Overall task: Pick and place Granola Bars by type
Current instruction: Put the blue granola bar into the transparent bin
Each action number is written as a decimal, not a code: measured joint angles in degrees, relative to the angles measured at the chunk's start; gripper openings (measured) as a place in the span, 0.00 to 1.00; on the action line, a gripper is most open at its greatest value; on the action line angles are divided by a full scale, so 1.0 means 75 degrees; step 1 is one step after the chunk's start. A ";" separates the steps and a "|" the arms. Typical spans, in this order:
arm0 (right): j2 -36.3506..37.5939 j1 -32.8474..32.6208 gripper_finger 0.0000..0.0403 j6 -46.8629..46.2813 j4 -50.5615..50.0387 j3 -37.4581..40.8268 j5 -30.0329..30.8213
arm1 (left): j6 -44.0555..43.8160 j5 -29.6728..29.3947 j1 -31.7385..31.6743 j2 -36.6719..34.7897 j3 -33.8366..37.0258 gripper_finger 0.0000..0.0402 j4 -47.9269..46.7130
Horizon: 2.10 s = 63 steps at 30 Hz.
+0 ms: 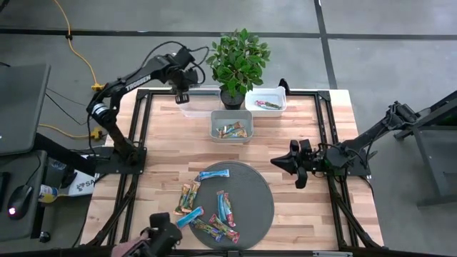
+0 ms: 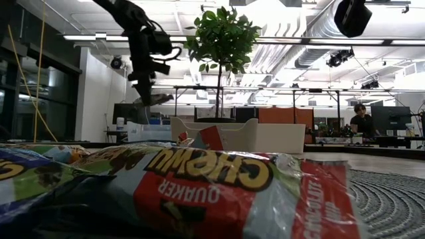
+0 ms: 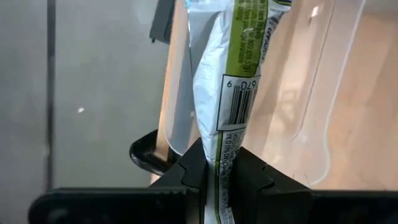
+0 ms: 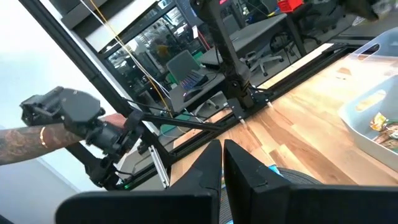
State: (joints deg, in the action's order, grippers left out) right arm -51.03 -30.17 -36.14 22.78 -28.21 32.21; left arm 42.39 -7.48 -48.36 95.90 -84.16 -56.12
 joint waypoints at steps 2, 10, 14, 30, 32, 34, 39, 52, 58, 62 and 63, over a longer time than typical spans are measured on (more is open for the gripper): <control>0.0000 0.0000 0.00 0.0000 -0.0029 0.0000 0.0043 | 0.0263 -0.0200 0.0130 0.0124 0.0000 0.10 -0.0005; 0.0000 0.0000 0.00 -0.0006 -0.0180 0.0000 0.0046 | 0.0372 -0.0718 0.0528 0.0886 0.0000 0.10 0.0282; 0.0000 0.0000 0.00 -0.0034 -0.0183 0.0000 0.0046 | 0.0112 -0.0903 0.0496 0.1226 0.0000 0.10 0.0362; -0.0003 0.0000 0.00 -0.0314 -0.0337 0.0000 0.0046 | 0.0326 -0.1066 0.0502 0.1874 0.0003 0.10 0.0754; -0.0003 0.0000 0.00 -0.0350 -0.0346 0.0000 0.0046 | 0.0349 -0.1078 0.0501 0.1874 0.0003 0.10 0.0868; -0.0003 0.0000 0.00 -0.0347 -0.0349 0.0000 0.0037 | 0.0350 -0.1076 0.0500 0.1874 0.0003 0.10 0.0875; -0.0003 0.0000 0.00 -0.0342 -0.0352 0.0000 0.0034 | 0.0320 -0.1082 0.0502 0.1874 0.0003 0.16 0.0811; -0.0003 0.0000 0.00 -0.0326 -0.0388 0.0000 0.0031 | 0.0315 -0.1231 0.0502 0.1789 0.0006 0.40 0.0726; -0.0003 0.0000 0.00 -0.0326 -0.0389 0.0000 0.0029 | 0.0312 -0.1344 0.0499 0.1416 0.0006 0.41 0.0773; -0.0003 0.0000 0.00 -0.0326 -0.0389 0.0000 0.0026 | 0.0312 -0.1500 0.0497 0.0989 0.0006 0.41 0.0783; -0.0003 0.0000 0.00 -0.0326 -0.0389 0.0000 0.0026 | 0.0312 -0.1526 0.0496 0.0873 0.0006 0.41 0.0755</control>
State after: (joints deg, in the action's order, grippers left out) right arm -51.05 -30.17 -38.59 19.86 -28.21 32.40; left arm 44.73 -18.93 -44.64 102.44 -84.12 -50.46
